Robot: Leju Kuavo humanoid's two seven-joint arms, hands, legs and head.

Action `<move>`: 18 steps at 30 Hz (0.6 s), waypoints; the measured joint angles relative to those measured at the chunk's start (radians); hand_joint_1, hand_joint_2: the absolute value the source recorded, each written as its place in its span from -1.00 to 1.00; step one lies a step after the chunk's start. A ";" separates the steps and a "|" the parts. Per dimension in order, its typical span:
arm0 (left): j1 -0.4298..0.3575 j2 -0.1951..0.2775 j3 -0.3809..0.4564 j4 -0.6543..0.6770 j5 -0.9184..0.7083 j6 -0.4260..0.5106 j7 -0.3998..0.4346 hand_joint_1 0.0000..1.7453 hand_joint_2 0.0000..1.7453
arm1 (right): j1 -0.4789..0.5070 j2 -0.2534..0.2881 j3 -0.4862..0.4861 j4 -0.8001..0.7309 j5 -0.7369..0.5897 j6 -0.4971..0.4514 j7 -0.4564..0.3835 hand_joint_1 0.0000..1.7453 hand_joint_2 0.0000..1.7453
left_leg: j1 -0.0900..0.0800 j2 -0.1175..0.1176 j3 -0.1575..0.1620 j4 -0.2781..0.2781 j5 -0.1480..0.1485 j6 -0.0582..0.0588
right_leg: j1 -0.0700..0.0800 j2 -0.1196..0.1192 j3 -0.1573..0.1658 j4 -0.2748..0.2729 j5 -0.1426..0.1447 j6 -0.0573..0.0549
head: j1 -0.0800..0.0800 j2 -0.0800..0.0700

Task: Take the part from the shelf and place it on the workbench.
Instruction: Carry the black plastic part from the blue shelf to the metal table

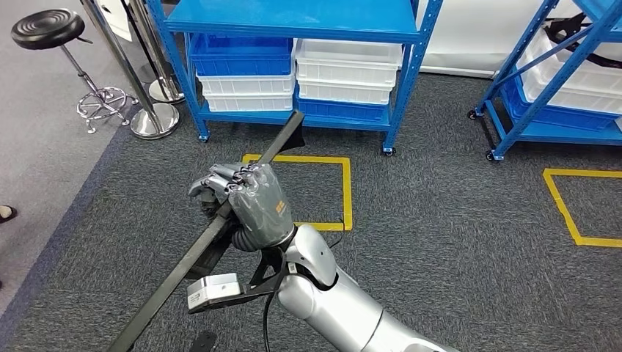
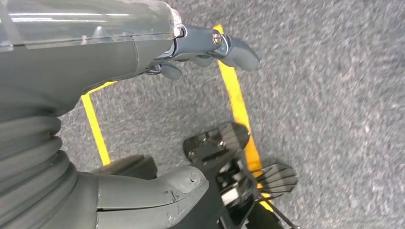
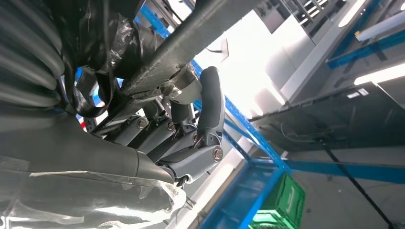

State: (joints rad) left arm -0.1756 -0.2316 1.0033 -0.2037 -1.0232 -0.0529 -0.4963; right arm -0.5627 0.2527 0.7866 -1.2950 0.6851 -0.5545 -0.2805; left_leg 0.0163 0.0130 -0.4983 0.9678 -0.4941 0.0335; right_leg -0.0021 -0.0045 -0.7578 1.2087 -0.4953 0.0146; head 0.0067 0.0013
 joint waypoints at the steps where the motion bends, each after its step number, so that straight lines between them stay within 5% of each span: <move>1: 0.001 0.000 0.000 0.000 0.000 0.000 0.000 -1.00 1.00 | 0.000 -0.001 0.000 0.003 0.000 0.003 0.001 1.00 1.00 | 0.000 0.000 -0.010 0.002 0.007 0.000 | -0.003 0.000 -0.018 0.059 -0.029 0.003 | 0.000 0.000; 3: 0.005 0.000 -0.001 0.000 0.000 0.002 0.000 -1.00 1.00 | 0.001 -0.003 0.000 0.007 -0.003 0.012 0.002 1.00 1.00 | 0.000 0.000 -0.026 0.008 0.015 -0.003 | -0.007 0.000 -0.002 0.081 -0.032 0.007 | 0.000 0.000; 6: 0.005 0.000 -0.002 0.000 0.001 0.003 0.000 -1.00 1.00 | -0.001 -0.003 0.000 0.008 -0.019 0.020 -0.001 1.00 1.00 | -0.001 -0.001 -0.042 0.025 0.016 -0.011 | -0.009 0.000 0.127 -0.108 0.025 0.000 | 0.000 0.000; 8: 0.005 0.000 -0.002 0.000 0.002 0.004 -0.001 -1.00 1.00 | -0.001 -0.003 0.000 0.008 -0.035 0.024 -0.005 1.00 1.00 | -0.004 0.000 -0.050 0.033 0.016 -0.023 | -0.005 0.001 0.164 -0.176 0.031 -0.010 | 0.000 0.000; 12: 0.003 0.001 -0.002 0.000 0.008 0.005 -0.004 -1.00 1.00 | -0.003 -0.001 0.000 0.008 -0.055 0.033 -0.012 1.00 1.00 | 0.000 0.002 -0.062 0.052 0.001 -0.048 | -0.005 0.010 0.161 -0.190 0.041 -0.035 | 0.000 0.000; 16: 0.005 0.002 -0.002 0.000 0.009 0.008 -0.004 -1.00 1.00 | -0.005 0.003 0.000 0.009 -0.068 0.035 -0.022 1.00 1.00 | 0.003 -0.004 -0.163 0.273 -0.113 -0.060 | -0.007 0.022 0.154 -0.194 0.050 -0.051 | 0.000 0.000; 18: 0.007 0.002 -0.002 0.000 0.009 0.012 -0.004 -1.00 1.00 | -0.004 0.002 0.000 0.012 -0.070 0.036 -0.023 1.00 1.00 | 0.004 -0.005 -0.181 0.315 -0.110 -0.062 | -0.006 0.036 0.149 -0.188 0.052 -0.051 | 0.000 0.000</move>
State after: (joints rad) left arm -0.1683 -0.2296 1.0011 -0.2037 -1.0141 -0.0409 -0.5005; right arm -0.5665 0.2552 0.7866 -1.2832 0.6147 -0.5188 -0.3033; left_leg 0.0204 0.0080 -0.6797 1.2833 -0.6043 -0.0287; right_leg -0.0082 0.0313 -0.6090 1.0208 -0.4438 -0.0365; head 0.0062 0.0011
